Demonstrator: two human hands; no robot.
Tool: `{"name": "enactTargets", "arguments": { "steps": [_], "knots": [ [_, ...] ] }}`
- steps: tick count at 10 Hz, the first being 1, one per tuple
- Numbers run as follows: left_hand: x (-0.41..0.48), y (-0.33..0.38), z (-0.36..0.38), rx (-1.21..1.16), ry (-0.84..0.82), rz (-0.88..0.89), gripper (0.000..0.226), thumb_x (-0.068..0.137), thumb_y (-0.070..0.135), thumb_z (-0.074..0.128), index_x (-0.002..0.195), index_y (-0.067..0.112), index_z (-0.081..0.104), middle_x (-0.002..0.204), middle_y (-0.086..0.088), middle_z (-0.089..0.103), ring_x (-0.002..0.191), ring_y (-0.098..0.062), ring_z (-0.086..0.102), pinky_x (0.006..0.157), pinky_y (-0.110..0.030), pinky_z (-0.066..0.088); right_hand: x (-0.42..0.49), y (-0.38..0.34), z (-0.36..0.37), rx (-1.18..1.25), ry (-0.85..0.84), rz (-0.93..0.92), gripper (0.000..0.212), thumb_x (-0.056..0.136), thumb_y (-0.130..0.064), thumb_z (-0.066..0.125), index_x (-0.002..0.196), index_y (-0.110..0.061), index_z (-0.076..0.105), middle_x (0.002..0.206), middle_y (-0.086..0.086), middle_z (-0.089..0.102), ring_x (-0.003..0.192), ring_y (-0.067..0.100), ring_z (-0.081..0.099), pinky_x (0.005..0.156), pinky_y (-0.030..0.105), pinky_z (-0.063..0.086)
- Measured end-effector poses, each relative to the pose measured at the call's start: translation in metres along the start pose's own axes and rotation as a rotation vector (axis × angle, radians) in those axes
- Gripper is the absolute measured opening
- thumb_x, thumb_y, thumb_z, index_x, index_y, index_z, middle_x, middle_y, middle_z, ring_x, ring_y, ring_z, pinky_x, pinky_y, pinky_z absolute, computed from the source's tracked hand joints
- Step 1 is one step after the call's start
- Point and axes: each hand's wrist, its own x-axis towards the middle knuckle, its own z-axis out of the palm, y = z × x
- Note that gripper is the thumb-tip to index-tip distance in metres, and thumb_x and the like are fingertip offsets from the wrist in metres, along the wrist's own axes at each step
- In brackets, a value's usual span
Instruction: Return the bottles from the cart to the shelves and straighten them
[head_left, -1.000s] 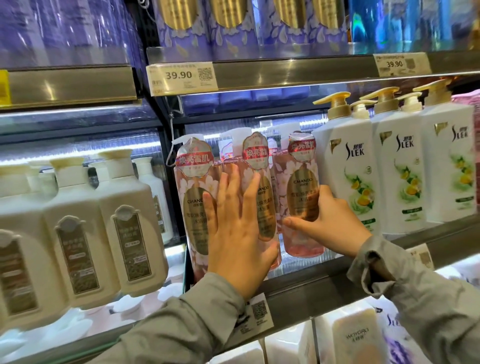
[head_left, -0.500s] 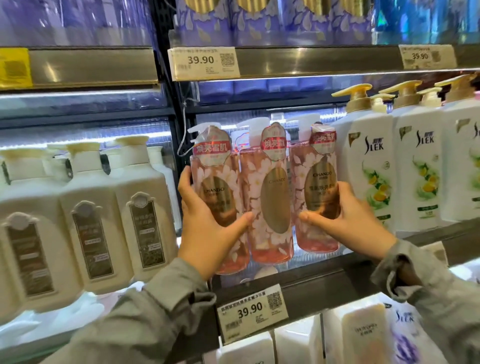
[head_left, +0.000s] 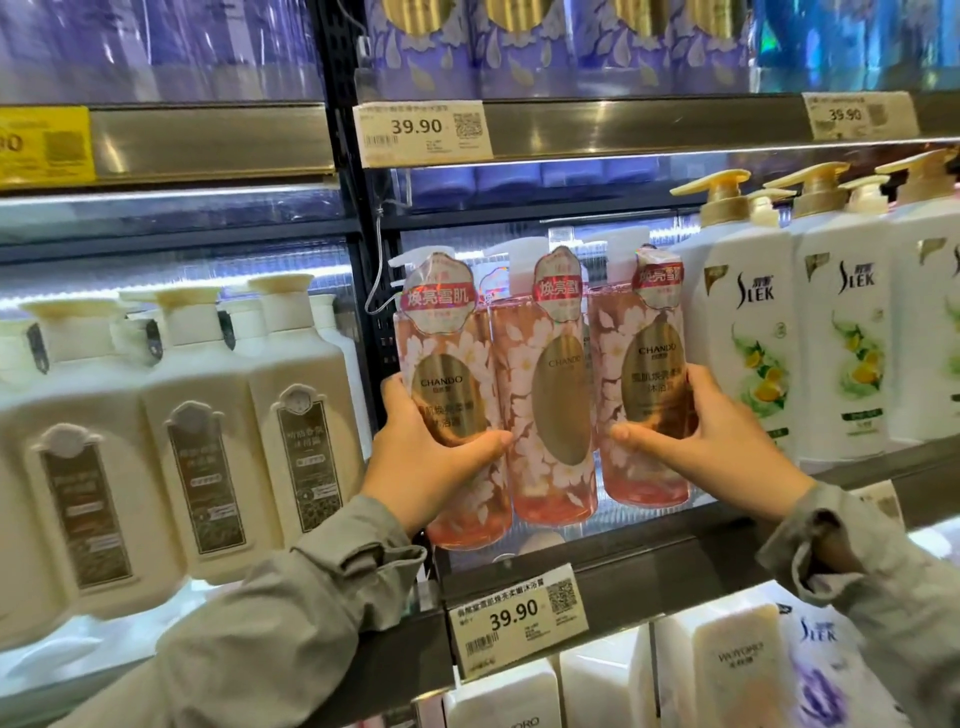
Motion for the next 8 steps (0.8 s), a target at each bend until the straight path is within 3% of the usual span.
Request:
{"name": "enactTargets", "arguments": {
  "steps": [1,3,4,5,6,7,8],
  "knots": [
    [0.001,-0.002,-0.001,-0.008,-0.006,-0.01,0.076,0.063,0.027,0.086,0.117,0.019,0.034,0.1,0.0,0.064,0.091,-0.018,0.066,0.087,-0.047,0.054,-0.001,0.0,0.001,0.013,0.01,-0.006,0.053,0.074,-0.041,0.074,0.109,-0.018,0.043,0.095,-0.007,0.057,0.084,0.004,0.055,0.065,0.016,0.042],
    [-0.002,0.004,-0.005,0.054,-0.054,-0.025,0.08,0.061,0.04,0.082,0.119,0.015,0.033,0.088,0.001,0.059,0.076,-0.01,0.061,0.082,-0.039,0.055,-0.007,-0.003,0.002,0.017,0.053,-0.047,0.046,0.075,-0.037,0.075,0.102,-0.02,0.042,0.084,-0.013,0.051,0.073,-0.002,0.049,0.057,0.011,0.04],
    [-0.006,0.008,-0.014,0.026,-0.154,-0.059,0.085,0.047,0.055,0.077,0.11,0.016,0.037,0.096,-0.006,0.062,0.083,-0.013,0.064,0.079,-0.035,0.055,-0.009,-0.008,0.002,0.024,0.059,-0.047,0.046,0.075,-0.035,0.075,0.106,-0.019,0.044,0.086,-0.016,0.051,0.075,-0.004,0.05,0.06,0.007,0.043],
    [-0.019,0.01,-0.022,0.062,-0.213,-0.023,0.075,0.064,0.04,0.078,0.122,0.018,0.037,0.105,0.006,0.061,0.094,-0.003,0.063,0.084,-0.025,0.053,-0.011,-0.01,0.004,0.036,0.067,-0.036,0.059,0.074,-0.038,0.075,0.122,-0.019,0.045,0.105,-0.01,0.058,0.092,0.002,0.055,0.083,0.02,0.049],
    [-0.038,0.005,-0.028,0.104,-0.166,0.057,0.064,0.077,0.027,0.073,0.129,0.023,0.037,0.114,0.011,0.056,0.101,0.0,0.057,0.084,-0.02,0.05,-0.017,-0.017,0.007,-0.019,0.2,-0.06,0.068,0.075,-0.037,0.076,0.13,-0.016,0.041,0.123,0.0,0.051,0.11,0.015,0.05,0.092,0.025,0.042],
    [-0.044,0.004,-0.036,0.093,-0.06,0.098,0.039,0.082,0.023,0.07,0.112,0.026,0.045,0.108,0.01,0.055,0.09,-0.001,0.058,0.064,-0.01,0.049,-0.025,-0.031,0.013,-0.085,0.425,-0.164,0.055,0.079,-0.034,0.073,0.123,-0.014,0.047,0.117,0.001,0.046,0.111,0.02,0.047,0.091,0.026,0.039],
    [-0.04,0.01,-0.042,0.017,-0.133,0.069,0.013,0.086,0.023,0.063,0.094,0.02,0.055,0.091,0.006,0.062,0.077,-0.006,0.064,0.065,-0.015,0.048,-0.027,-0.046,0.021,0.011,0.395,-0.221,0.029,0.084,-0.03,0.068,0.104,-0.015,0.054,0.102,0.002,0.055,0.094,0.018,0.055,0.083,0.026,0.047]
  ]
}}
